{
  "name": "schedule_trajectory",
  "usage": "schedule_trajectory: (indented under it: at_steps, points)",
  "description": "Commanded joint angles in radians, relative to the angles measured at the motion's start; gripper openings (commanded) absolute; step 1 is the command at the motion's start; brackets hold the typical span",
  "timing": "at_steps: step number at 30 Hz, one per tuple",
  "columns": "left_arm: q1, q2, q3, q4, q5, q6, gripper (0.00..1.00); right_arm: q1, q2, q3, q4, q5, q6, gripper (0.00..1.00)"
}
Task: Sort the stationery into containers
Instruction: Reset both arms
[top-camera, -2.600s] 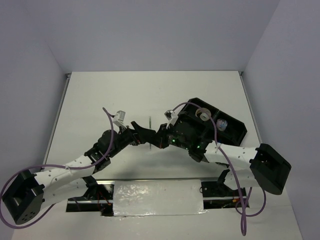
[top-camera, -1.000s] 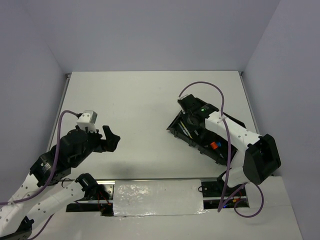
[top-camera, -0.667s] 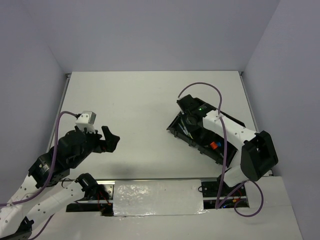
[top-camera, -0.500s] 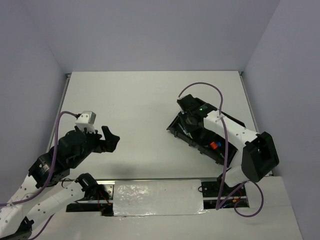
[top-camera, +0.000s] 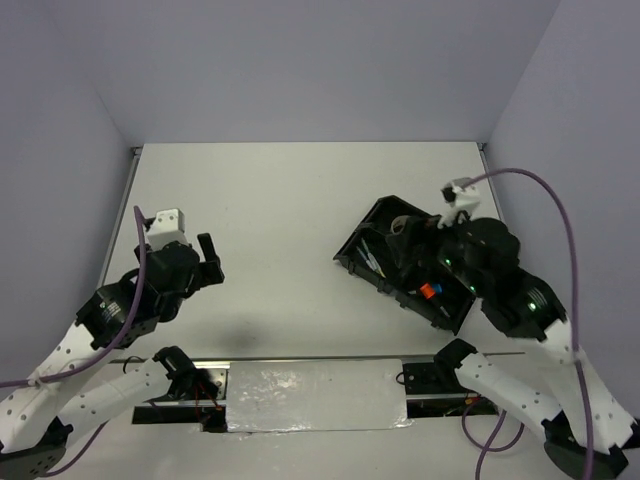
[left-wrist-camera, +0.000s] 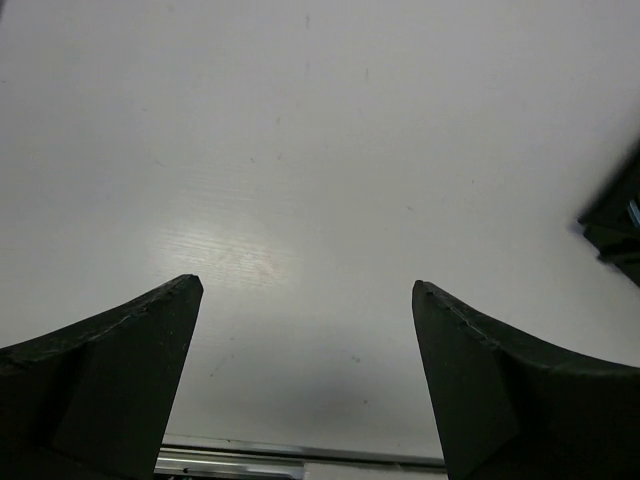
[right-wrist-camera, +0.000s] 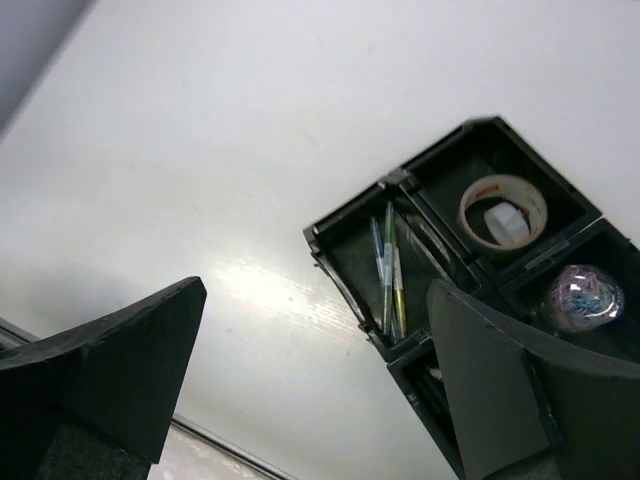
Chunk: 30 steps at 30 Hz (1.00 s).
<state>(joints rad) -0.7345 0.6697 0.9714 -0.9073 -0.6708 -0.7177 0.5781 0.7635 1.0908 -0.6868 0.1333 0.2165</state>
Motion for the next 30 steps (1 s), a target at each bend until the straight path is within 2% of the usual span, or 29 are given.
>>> schedule_trajectory:
  at_steps: [1,9,12,17,20,24,30]
  points:
    - [0.004,0.005,0.101,-0.074,-0.193,-0.054,0.99,0.006,-0.125,0.037,-0.095,0.058,0.058,1.0]
    - [0.004,-0.057,0.181,-0.169,-0.308,-0.026,0.99,0.008,-0.254,0.093,-0.365,0.242,0.139,1.0]
    - [0.004,-0.131,0.156,-0.151,-0.342,-0.026,0.99,0.006,-0.315,0.058,-0.381,0.273,0.141,1.0]
    - [0.004,-0.297,0.033,-0.006,-0.297,0.024,0.99,0.006,-0.383,0.021,-0.375,0.281,0.123,1.0]
    - [0.003,-0.353,-0.005,0.013,-0.291,0.021,0.99,0.005,-0.417,0.023,-0.369,0.293,0.116,1.0]
    - [0.004,-0.383,-0.045,0.039,-0.265,0.029,0.99,0.006,-0.449,0.017,-0.367,0.307,0.118,1.0]
    - [0.003,-0.319,-0.042,0.021,-0.254,0.017,0.99,0.006,-0.449,0.021,-0.378,0.307,0.121,1.0]
